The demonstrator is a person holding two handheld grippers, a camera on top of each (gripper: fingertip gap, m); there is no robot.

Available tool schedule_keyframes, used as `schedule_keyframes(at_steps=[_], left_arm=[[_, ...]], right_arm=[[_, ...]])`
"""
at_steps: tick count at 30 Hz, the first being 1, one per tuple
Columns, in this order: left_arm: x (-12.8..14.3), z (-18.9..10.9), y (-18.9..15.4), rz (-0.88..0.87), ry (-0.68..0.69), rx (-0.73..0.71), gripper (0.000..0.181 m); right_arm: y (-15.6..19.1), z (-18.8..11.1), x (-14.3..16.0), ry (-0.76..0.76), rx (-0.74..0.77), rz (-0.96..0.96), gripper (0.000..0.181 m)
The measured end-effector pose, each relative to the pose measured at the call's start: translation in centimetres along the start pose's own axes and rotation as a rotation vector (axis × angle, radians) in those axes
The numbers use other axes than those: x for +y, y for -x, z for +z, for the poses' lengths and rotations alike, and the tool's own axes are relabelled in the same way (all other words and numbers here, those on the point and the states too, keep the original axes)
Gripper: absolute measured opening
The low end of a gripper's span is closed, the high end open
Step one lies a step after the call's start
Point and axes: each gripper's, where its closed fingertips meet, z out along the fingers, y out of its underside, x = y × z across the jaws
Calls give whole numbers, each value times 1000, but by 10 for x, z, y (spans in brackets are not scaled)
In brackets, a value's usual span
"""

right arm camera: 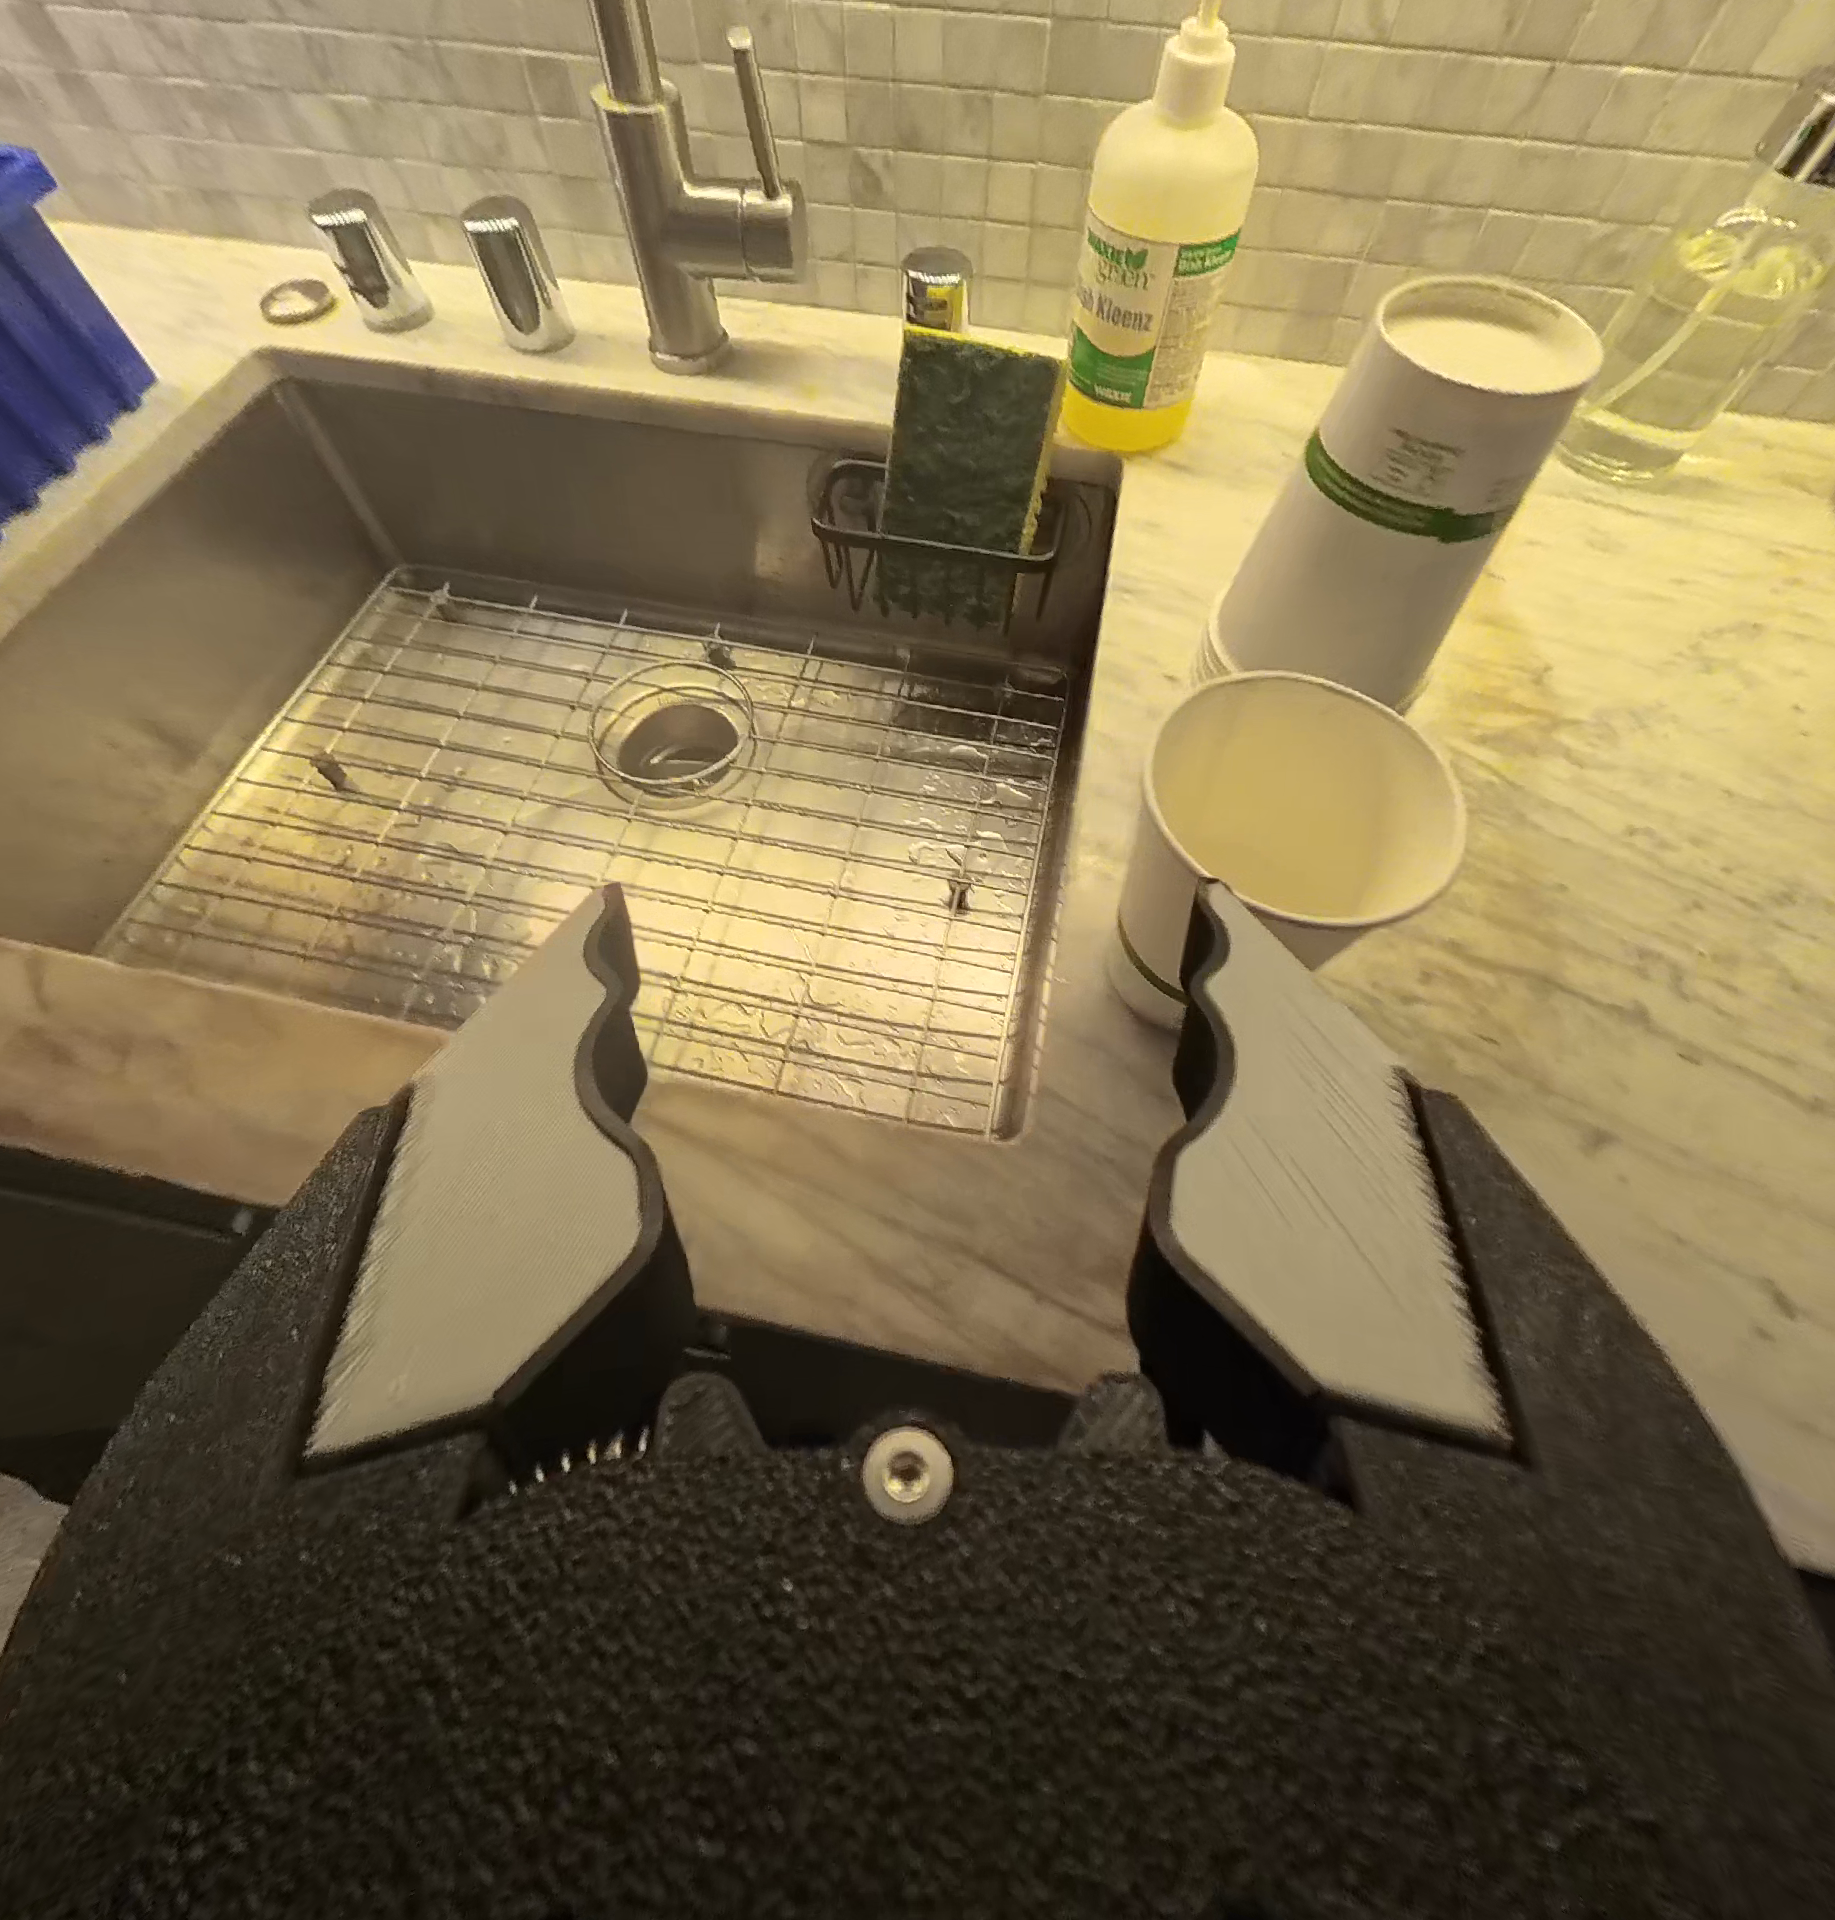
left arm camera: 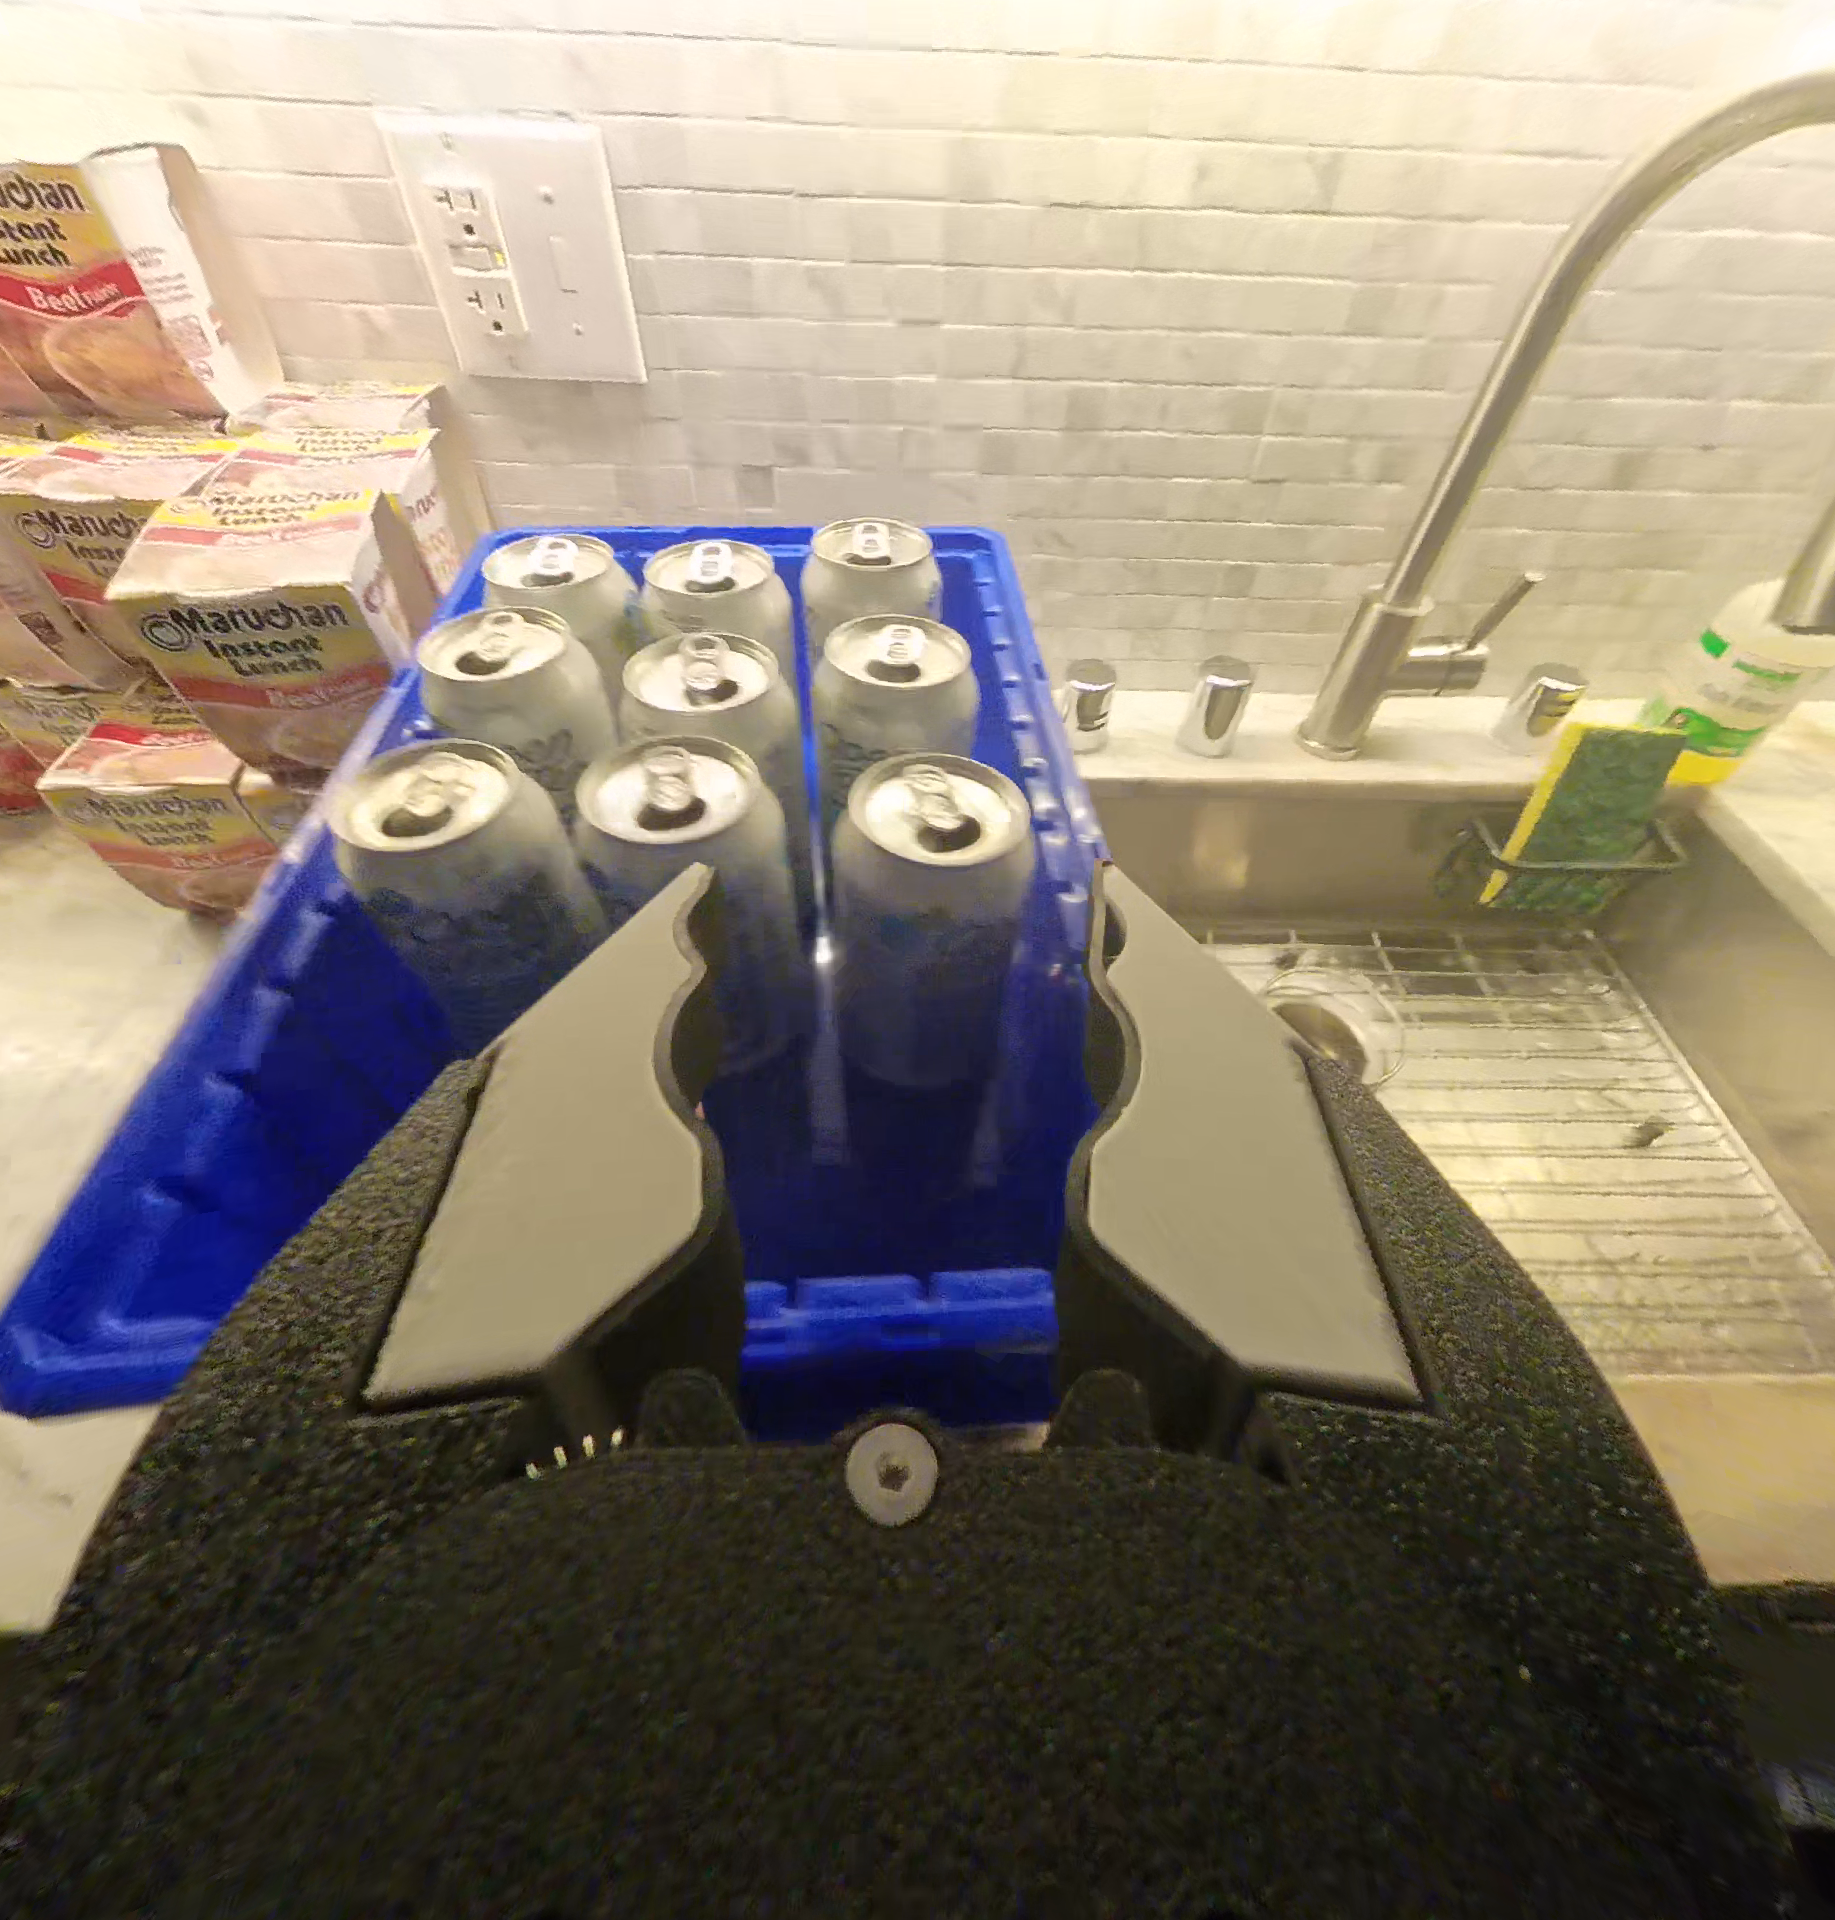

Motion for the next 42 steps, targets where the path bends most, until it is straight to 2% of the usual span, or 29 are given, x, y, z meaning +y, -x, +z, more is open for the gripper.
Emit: schedule_keyframes(at_steps=[6, 10, 16, 27, 28, 32, 42], left_arm=[[-20, 38, 77, 111, 130, 66, 70], [-3, 65, 117, 208, 273, 174, 74], [36, 94, 150, 354, 458, 273, 80], [66, 120, 150, 501, 577, 416, 84], [66, 122, 150, 509, 568, 414, 88], [70, 125, 147, 569, 574, 410, 82], [69, 127, 152, 555, 535, 347, 79]], right_arm=[[32, 10, -11, -22, -6, 36, 102], [51, 14, -15, -23, -21, 34, 102], [77, 18, -32, -49, -60, 40, 101], [131, 30, -44, -59, -160, 33, 100], [135, 30, -44, -57, -166, 31, 100], [147, 33, -46, -55, -185, 21, 99], [168, 41, -56, -56, -239, -16, 98]])
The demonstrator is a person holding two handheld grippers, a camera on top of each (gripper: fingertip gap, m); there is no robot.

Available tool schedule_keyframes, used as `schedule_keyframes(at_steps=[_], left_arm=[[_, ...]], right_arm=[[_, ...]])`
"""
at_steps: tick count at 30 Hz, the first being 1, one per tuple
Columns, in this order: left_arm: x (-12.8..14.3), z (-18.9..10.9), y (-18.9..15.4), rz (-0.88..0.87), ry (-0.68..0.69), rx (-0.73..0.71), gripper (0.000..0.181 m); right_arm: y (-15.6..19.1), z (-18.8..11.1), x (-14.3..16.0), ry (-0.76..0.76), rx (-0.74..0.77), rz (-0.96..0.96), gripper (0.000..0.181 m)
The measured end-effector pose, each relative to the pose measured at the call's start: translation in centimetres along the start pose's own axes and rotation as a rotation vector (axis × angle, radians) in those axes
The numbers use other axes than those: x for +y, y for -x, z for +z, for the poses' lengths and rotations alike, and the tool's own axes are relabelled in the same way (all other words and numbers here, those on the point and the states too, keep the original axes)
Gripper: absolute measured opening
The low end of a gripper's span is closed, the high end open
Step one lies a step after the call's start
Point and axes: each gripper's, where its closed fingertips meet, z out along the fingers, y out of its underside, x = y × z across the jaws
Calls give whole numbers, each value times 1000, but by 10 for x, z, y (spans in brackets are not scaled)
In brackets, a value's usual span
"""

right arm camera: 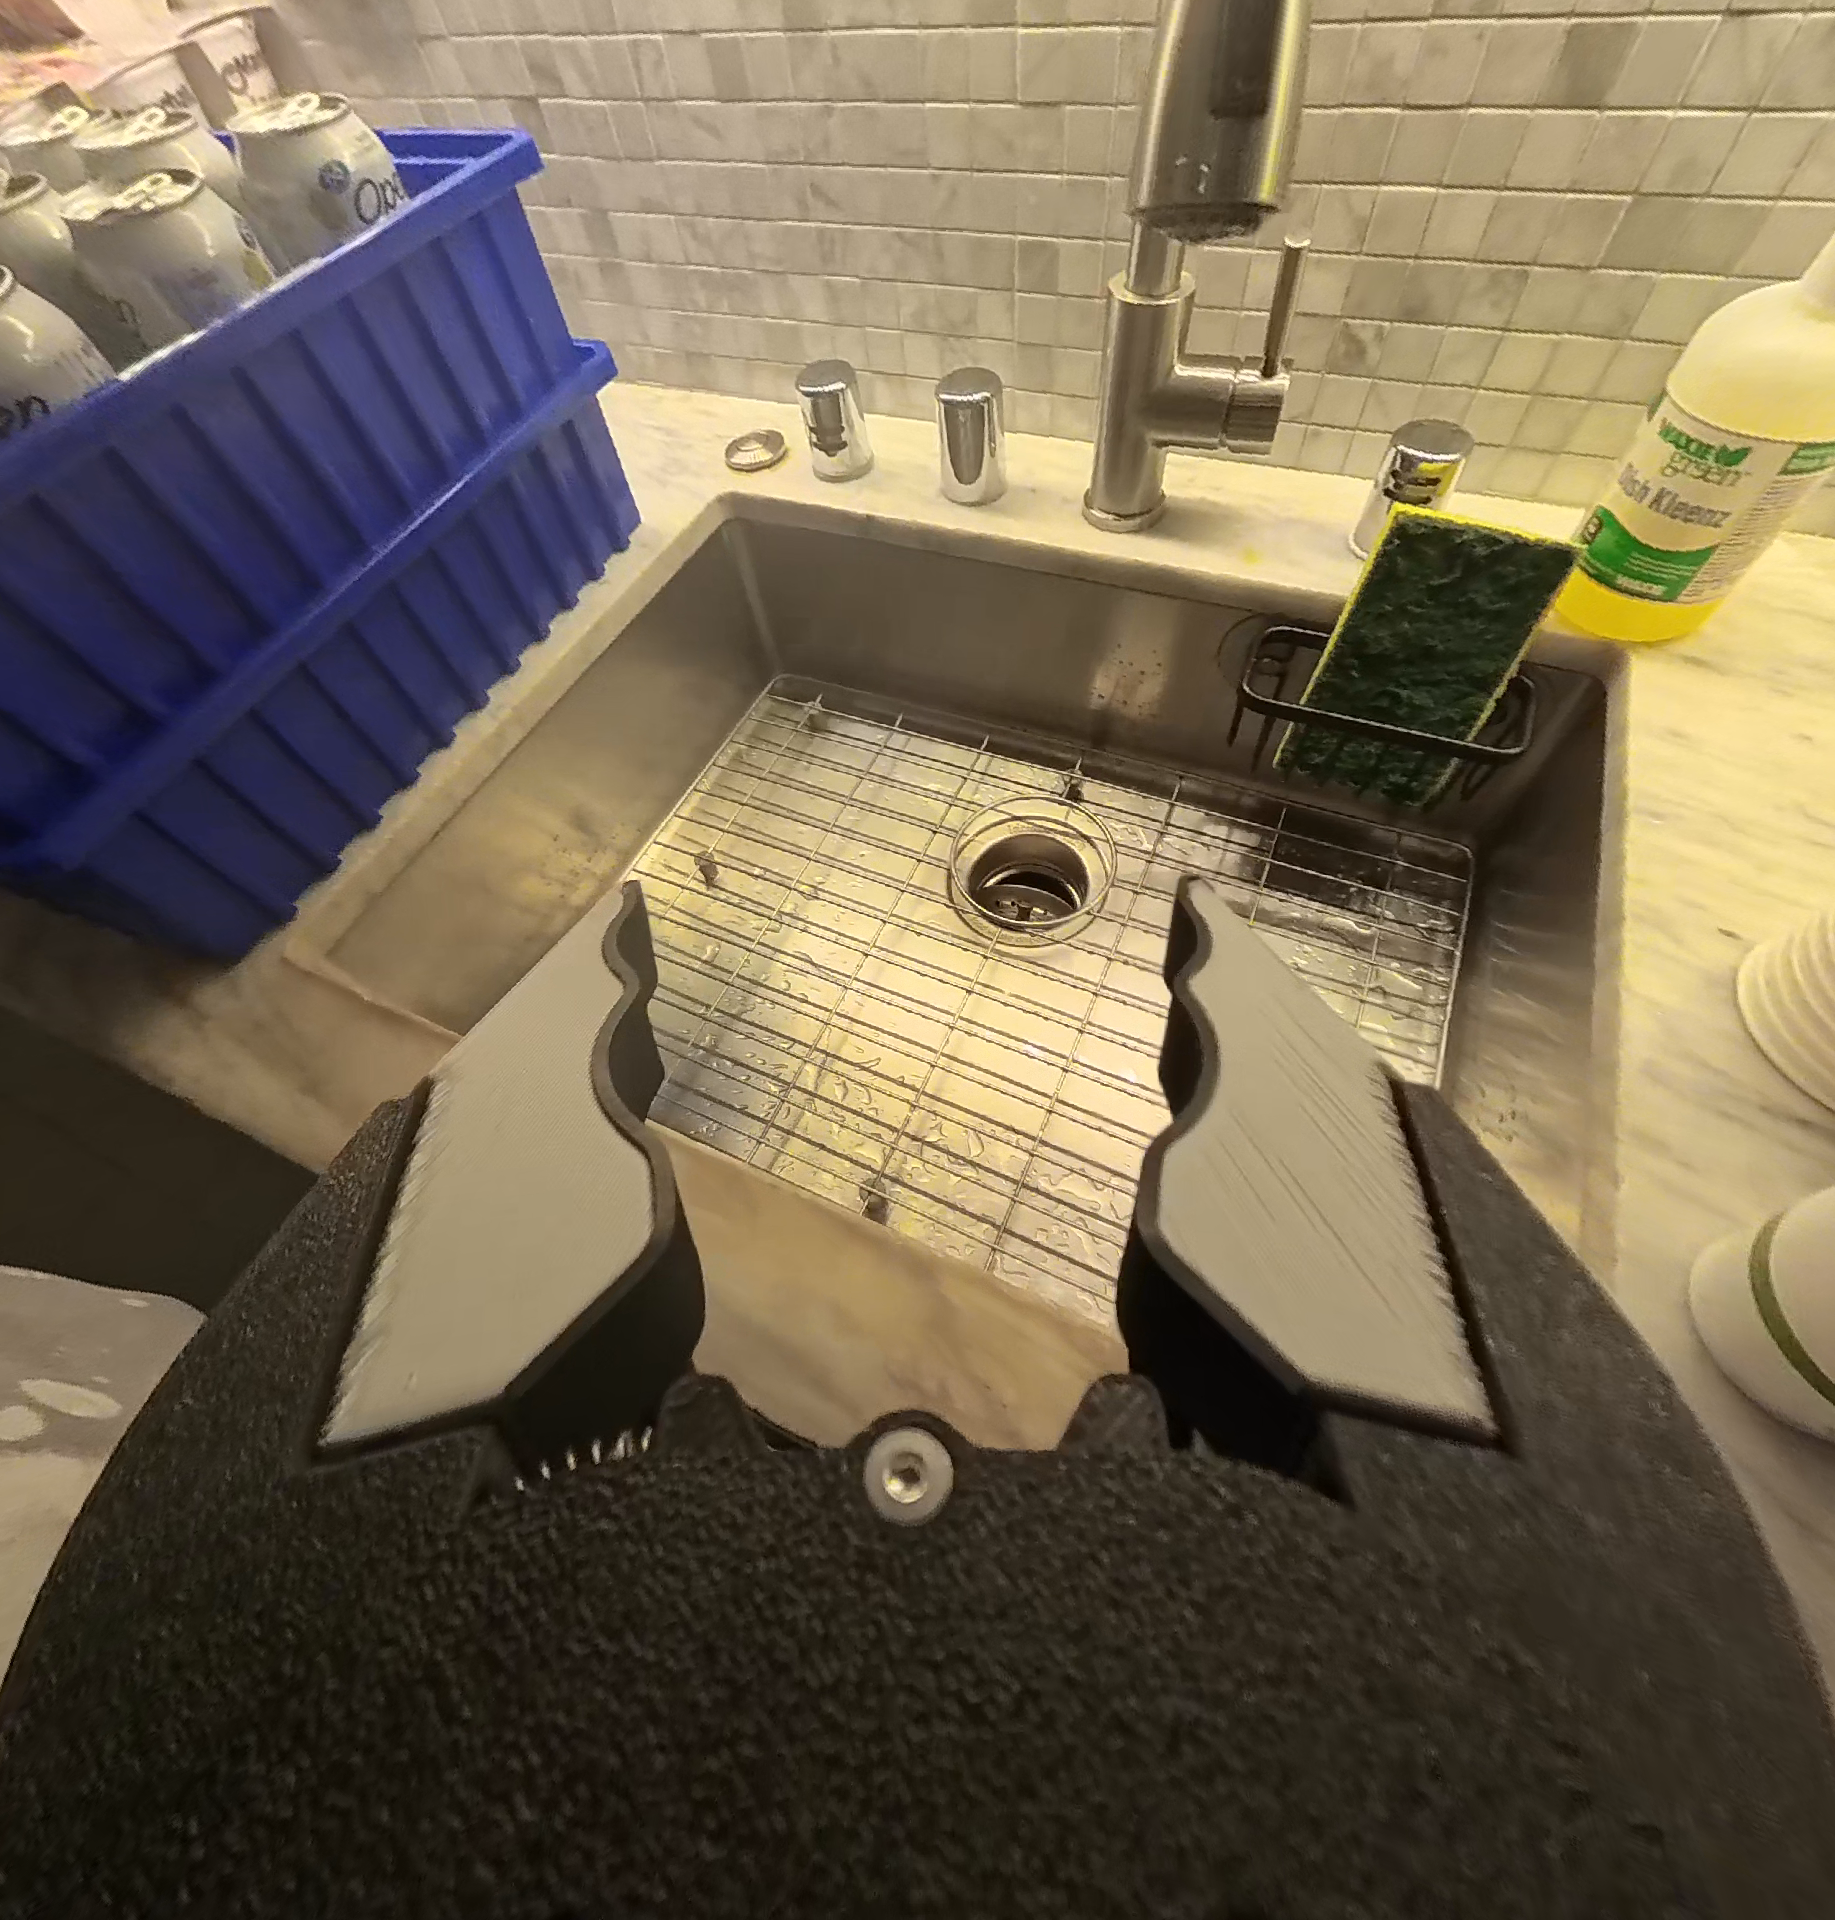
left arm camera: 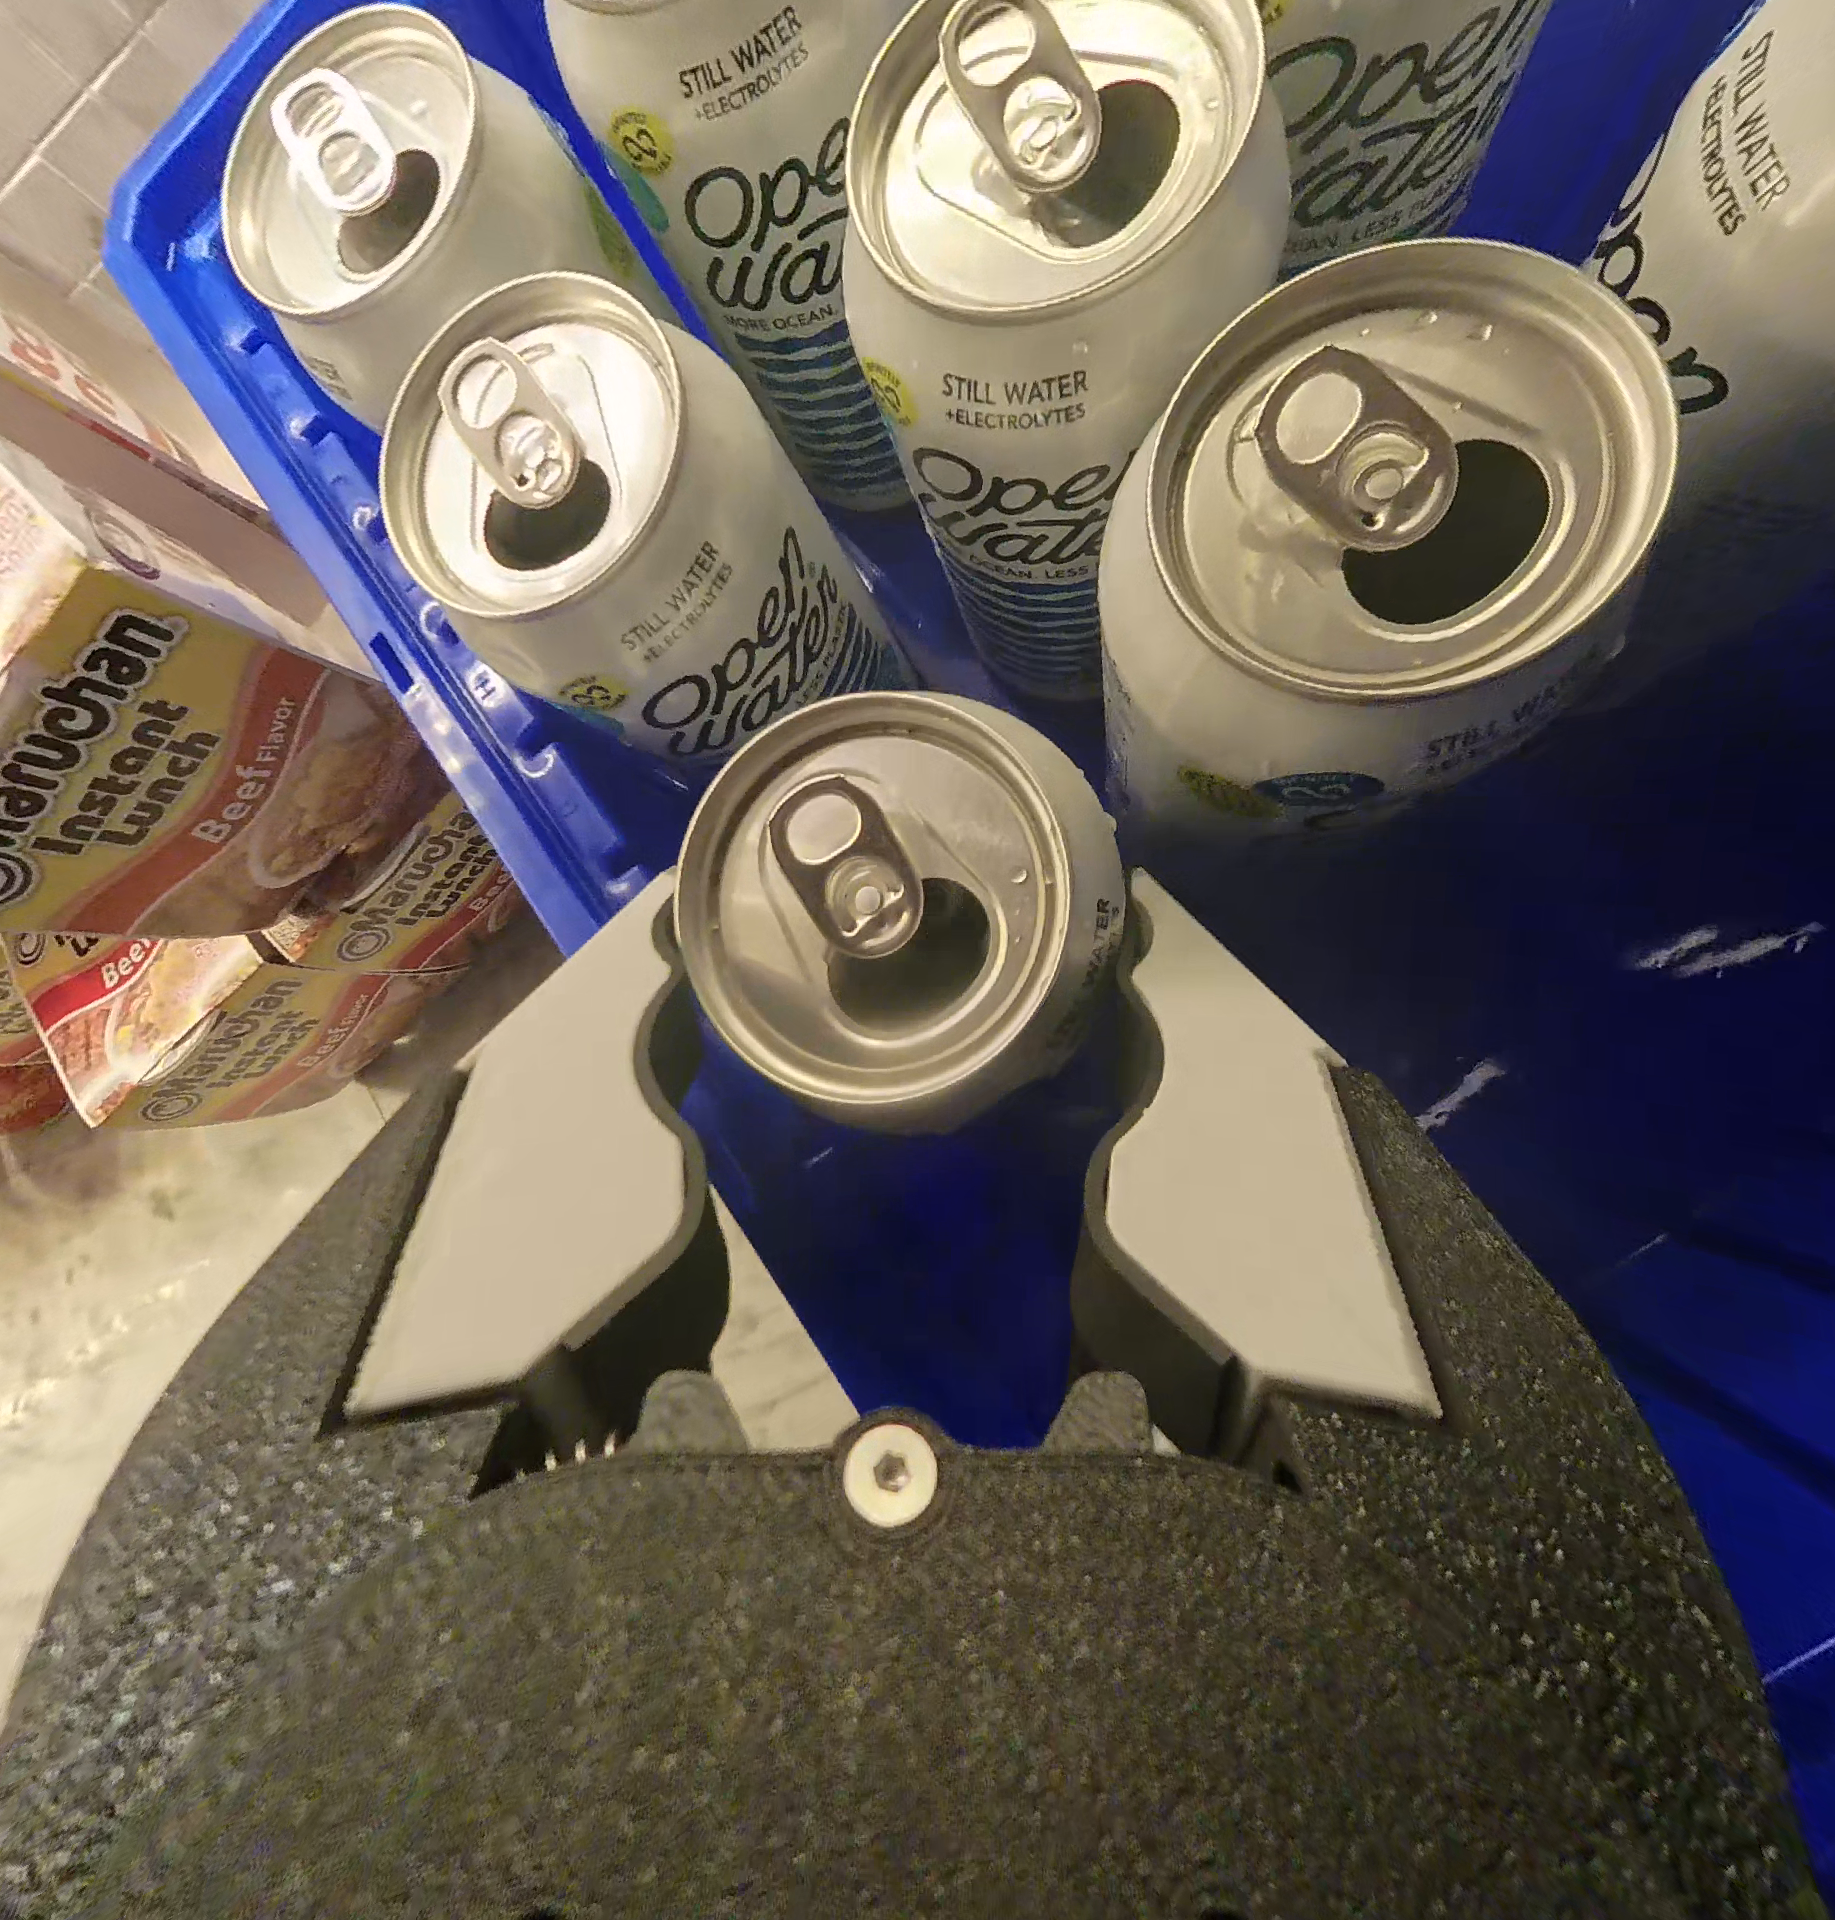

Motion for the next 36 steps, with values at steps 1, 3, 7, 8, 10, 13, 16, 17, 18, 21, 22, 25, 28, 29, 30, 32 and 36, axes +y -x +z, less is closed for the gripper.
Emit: schedule_keyframes(at_steps=[1, 3, 7, 8, 10, 13, 16, 17, 18, 21, 22, 25, 28, 29, 30, 32, 36], left_arm=[[0, 0, 0, -4, 0, -2, 79], [1, -1, 0, -10, 2, -2, 78], [1, -5, -2, -22, 9, 1, 78], [1, -6, -2, -26, 7, 3, 78], [3, -10, -4, -35, 2, 6, 77], [2, -21, -6, -63, -22, 11, 77], [-6, -38, -3, -70, -53, -6, 78], [-9, -44, -2, -74, -61, -8, 78], [-13, -51, -1, -81, -67, -6, 78], [-27, -72, 1, -75, -75, -27, 77], [-34, -79, 0, -67, -79, -34, 77], [-59, -99, -7, -35, -95, -45, 77], [-89, -115, -22, 7, -119, -41, 77], [-100, -119, -28, 15, -131, -32, 77], [-110, -121, -34, 23, -142, -24, 76], [-128, -122, -42, 50, -159, -23, 78], [-154, -121, -62, 88, -190, -2, 81]], right_arm=[[2, 1, -2, 0, -6, -7, 98], [6, 3, -6, -1, -23, -22, 98], [13, 7, -15, -8, -48, -50, 97], [14, 7, -16, -9, -53, -53, 97], [17, 9, -18, -12, -63, -54, 97], [22, 13, -22, -11, -85, -62, 97], [30, 17, -31, -14, -113, -87, 95], [34, 19, -35, -16, -125, -100, 95], [37, 21, -40, -18, -137, -116, 96], [54, 28, -56, -34, -194, -168, 98], [61, 30, -63, -42, -219, -188, 98], [94, 35, -87, -68, -329, -233, 99], [137, 40, -110, -94, -457, -284, 99], [154, 43, -117, -100, -507, -292, 99], [172, 47, -123, -109, -557, -295, 100], [205, 57, -133, -133, -615, -355, 102], [257, 68, -151, -179, -702, -418, 102]])
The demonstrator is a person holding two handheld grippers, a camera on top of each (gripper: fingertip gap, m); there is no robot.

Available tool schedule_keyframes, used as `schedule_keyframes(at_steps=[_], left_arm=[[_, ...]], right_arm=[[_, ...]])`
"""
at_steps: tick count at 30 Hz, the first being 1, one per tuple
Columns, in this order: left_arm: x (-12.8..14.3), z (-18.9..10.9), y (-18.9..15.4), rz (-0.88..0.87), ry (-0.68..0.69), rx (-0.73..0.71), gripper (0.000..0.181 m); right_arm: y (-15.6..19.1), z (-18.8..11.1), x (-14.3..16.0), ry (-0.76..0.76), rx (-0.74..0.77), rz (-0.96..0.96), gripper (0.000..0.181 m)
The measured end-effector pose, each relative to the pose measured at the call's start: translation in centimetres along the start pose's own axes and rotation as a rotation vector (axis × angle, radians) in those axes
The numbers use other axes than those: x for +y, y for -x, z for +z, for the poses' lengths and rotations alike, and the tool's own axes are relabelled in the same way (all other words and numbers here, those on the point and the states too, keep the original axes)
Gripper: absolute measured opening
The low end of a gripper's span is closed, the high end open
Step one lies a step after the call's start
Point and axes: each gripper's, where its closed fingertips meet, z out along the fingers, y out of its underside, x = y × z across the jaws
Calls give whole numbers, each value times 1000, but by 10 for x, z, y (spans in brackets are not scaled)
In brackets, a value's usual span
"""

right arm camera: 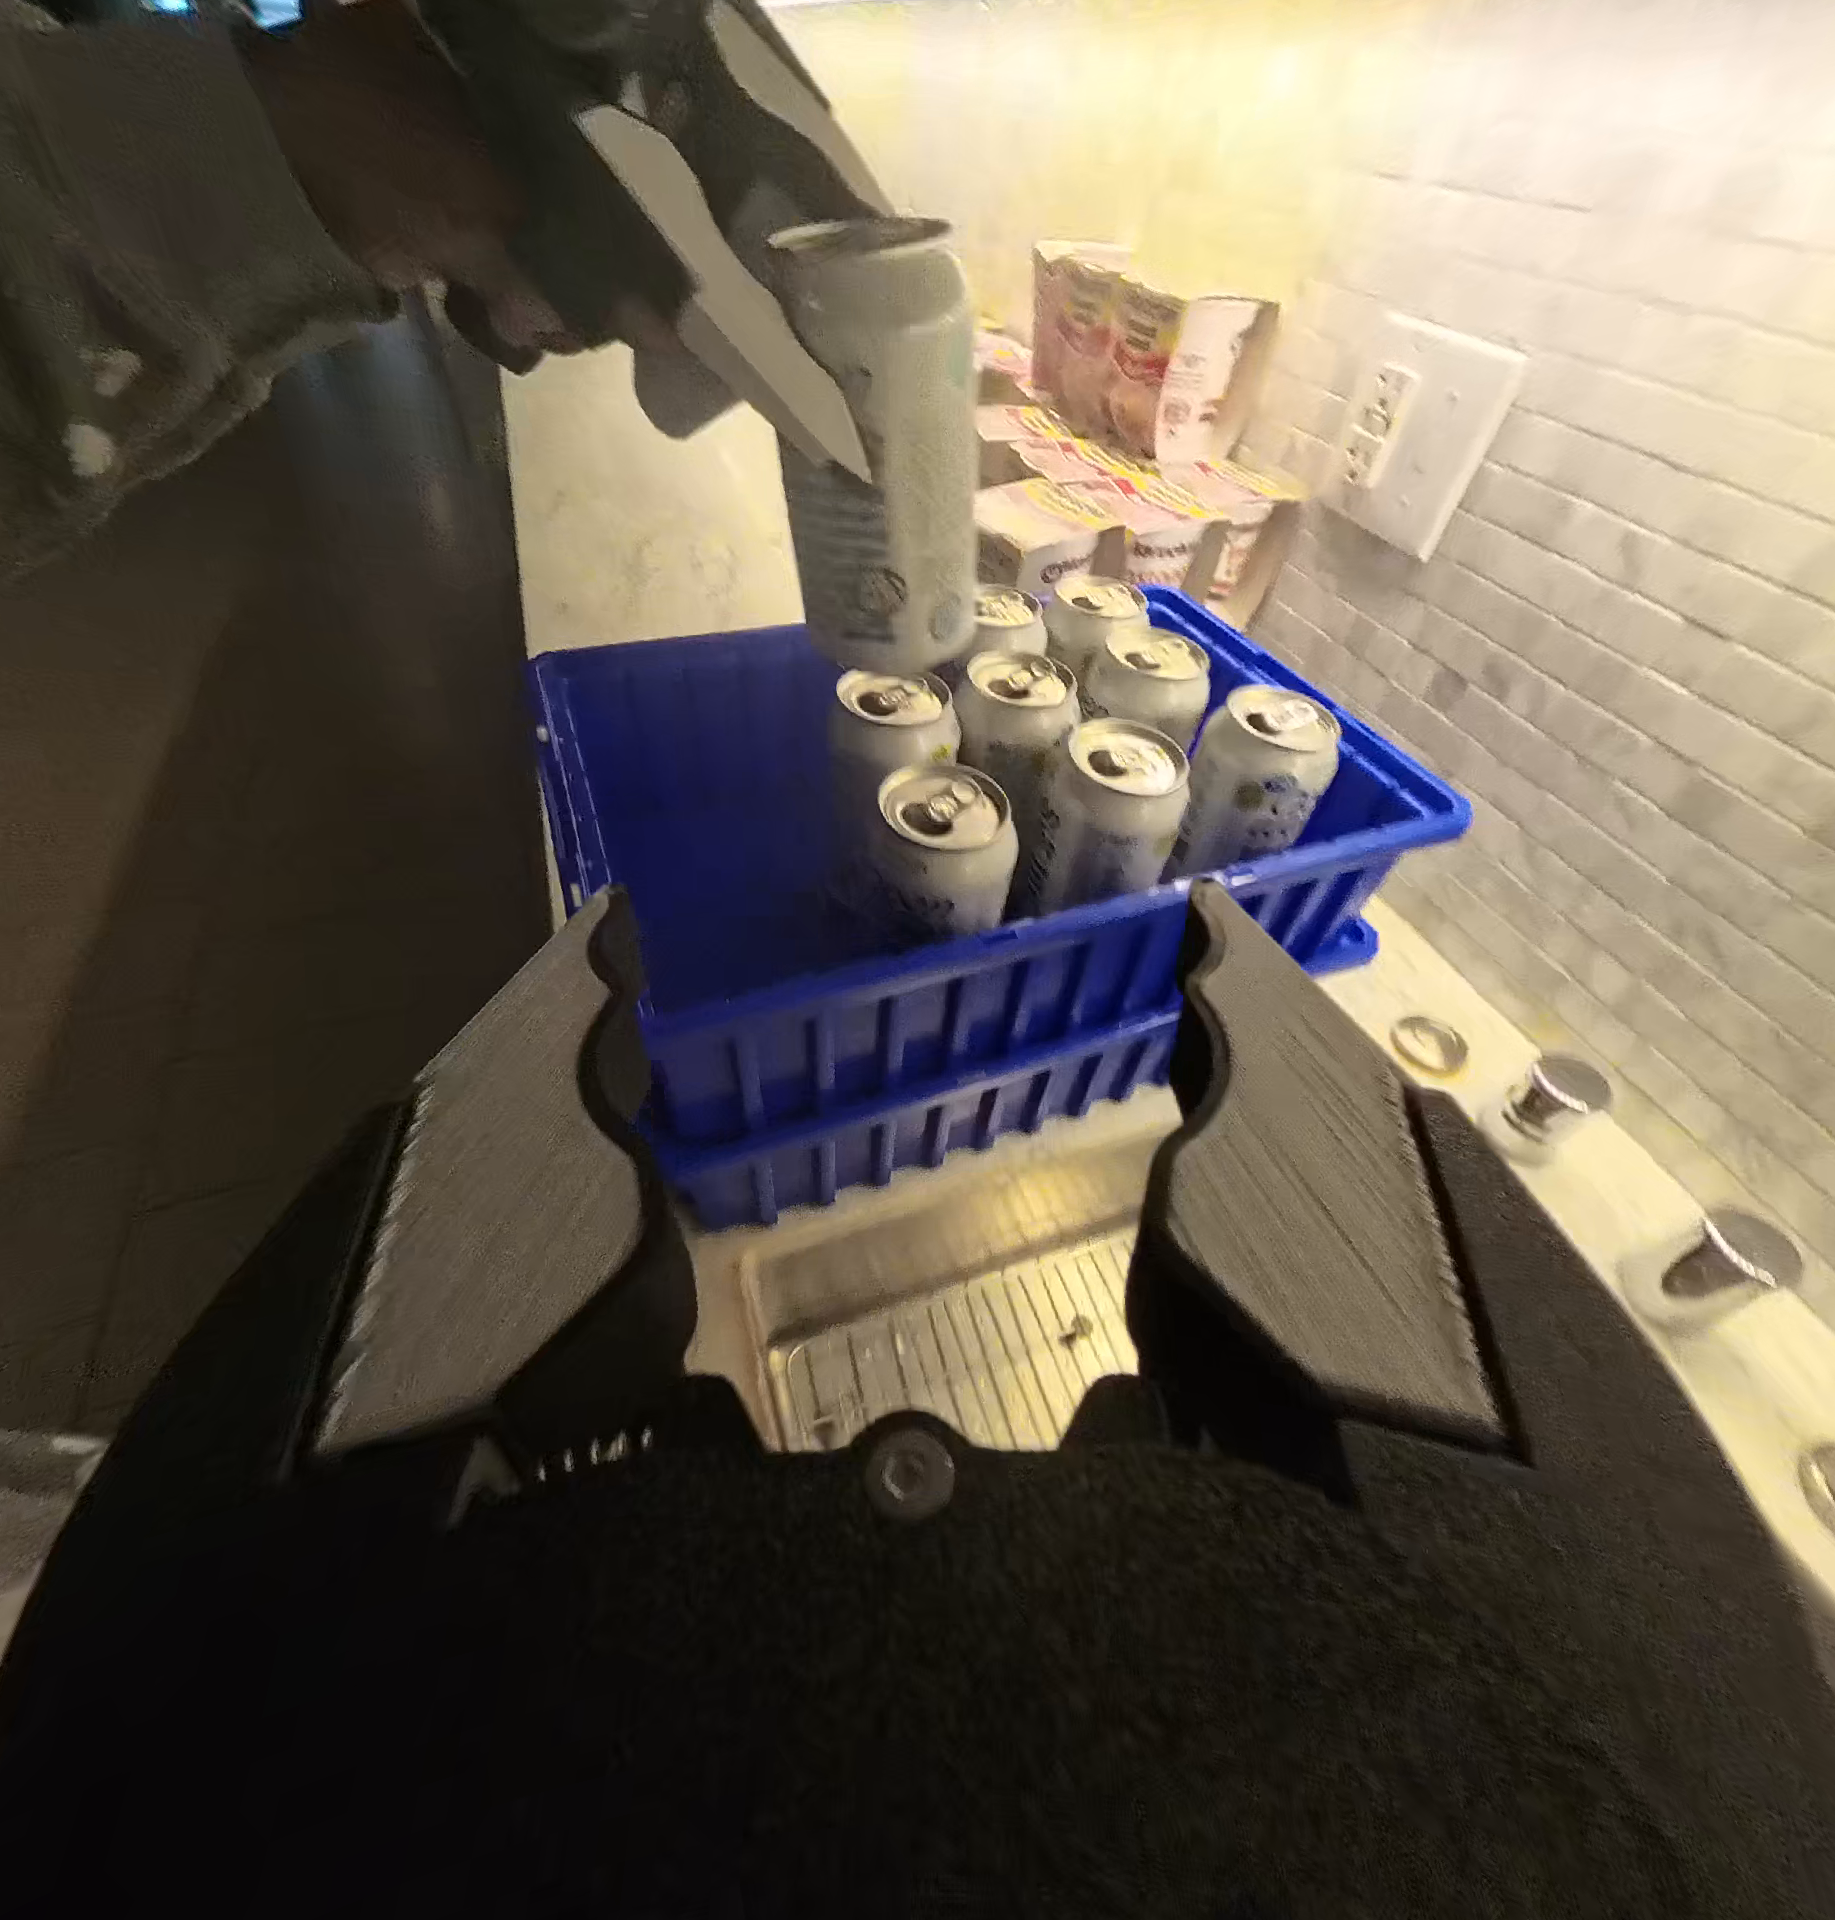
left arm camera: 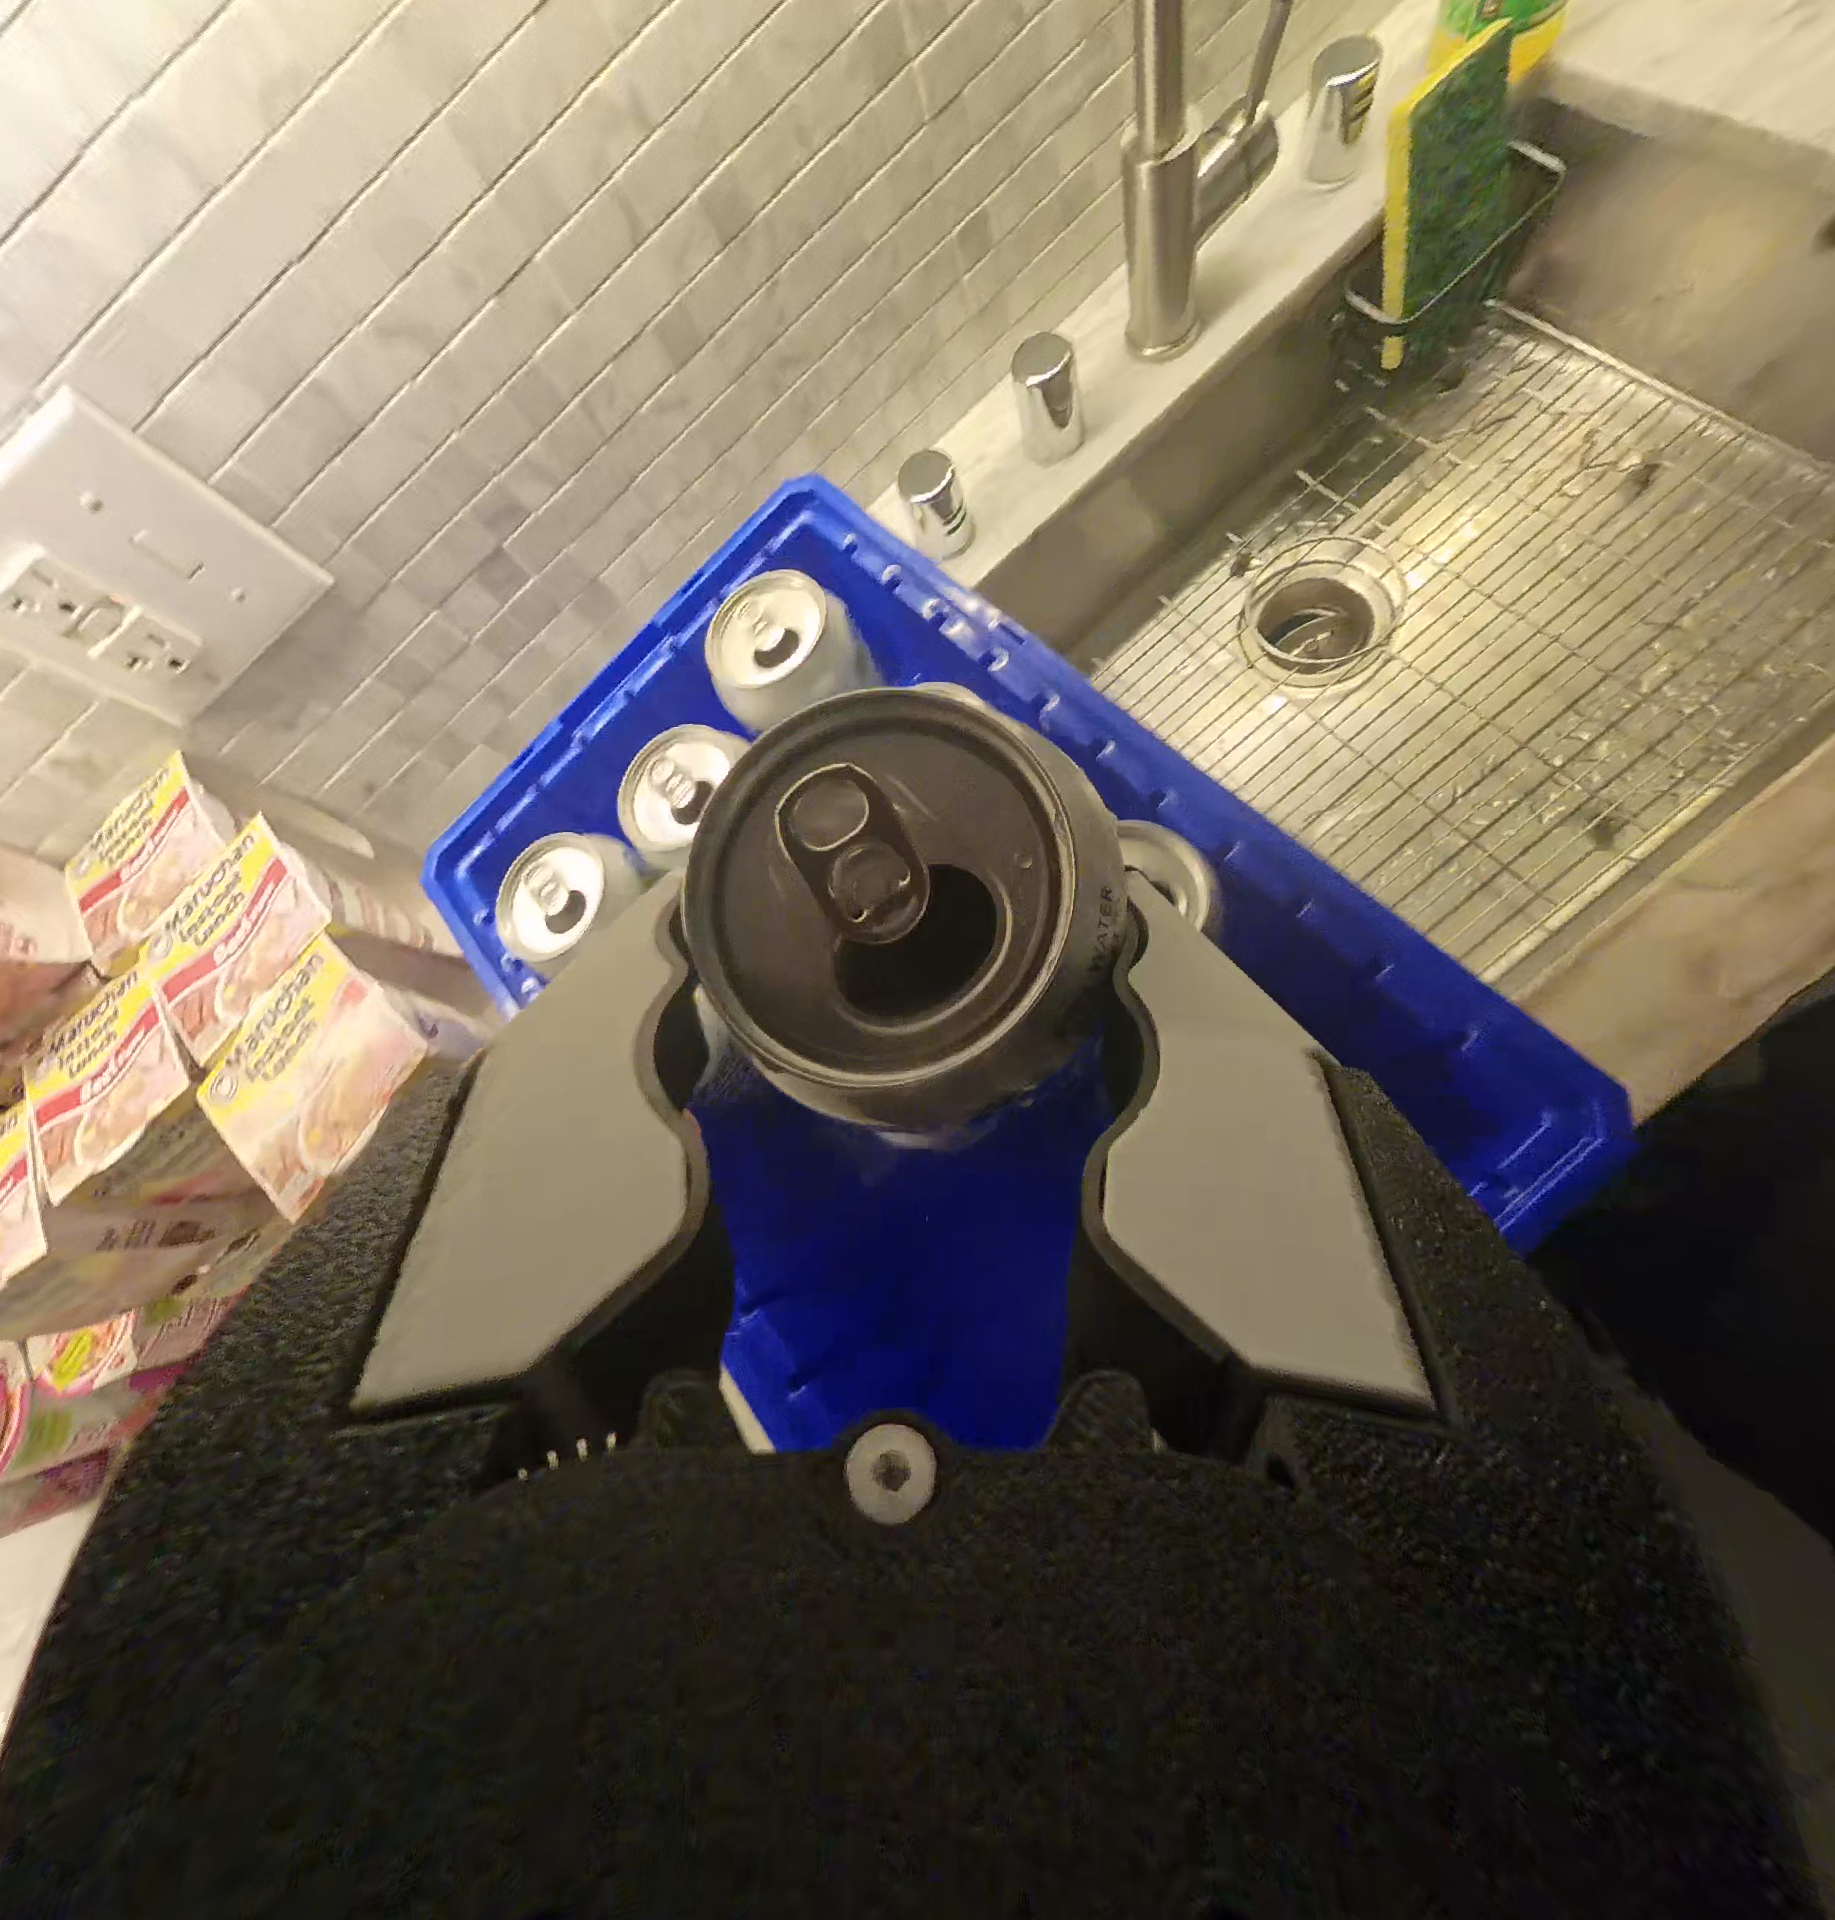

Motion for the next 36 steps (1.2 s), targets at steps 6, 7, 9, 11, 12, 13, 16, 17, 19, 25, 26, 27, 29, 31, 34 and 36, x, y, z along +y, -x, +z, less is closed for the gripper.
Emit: schedule_keyframes(at_steps=[6, 7, 9, 11, 12, 13, 16, 17, 19, 25, 26, 27, 29, 31, 34, 36], left_arm=[[-43, 17, -56, 47, -58, 95, 76], [-51, 21, -67, 55, -73, 117, 75], [-68, 28, -89, 67, -103, 160, 75], [-83, 34, -111, 78, -130, 208, 75], [-91, 37, -122, 86, -142, 231, 75], [-98, 40, -132, 96, -151, 254, 75], [-116, 48, -163, 131, -169, 323, 75], [-121, 51, -172, 141, -173, 339, 75], [-130, 54, -184, 165, -179, 358, 75], [-152, 61, -209, 198, -218, 399, 77], [-155, 61, -212, 199, -232, 403, 78], [-158, 61, -215, 194, -246, 407, 78], [-164, 61, -221, 171, -277, 427, 80], [-168, 61, -225, 159, -303, 436, 80], [-175, 58, -231, 116, -371, 486, 80], [-180, 52, -235, 76, -426, 539, 84]], right_arm=[[-3, 36, -7, -7, -29, -36, 105], [-7, 40, -4, -9, -28, -27, 107], [-14, 45, 3, -14, -26, -1, 112], [-24, 46, 13, -14, -11, 18, 115], [-27, 45, 17, -19, -8, 34, 115], [-30, 43, 19, -29, -4, 45, 116], [-37, 33, 20, -75, 19, 34, 104], [-40, 28, 19, -89, 41, 28, 99], [-48, 17, 24, -91, 50, 31, 87], [-58, -11, 25, -171, 96, 53, 78], [-59, -15, 24, -176, 98, 57, 77], [-59, -18, 24, -177, 92, 66, 77], [-60, -24, 24, -178, 80, 85, 77], [-60, -28, 25, -174, 72, 89, 77], [-59, -34, 24, -183, 46, 97, 77], [-54, -37, 24, -177, 14, 91, 77]])
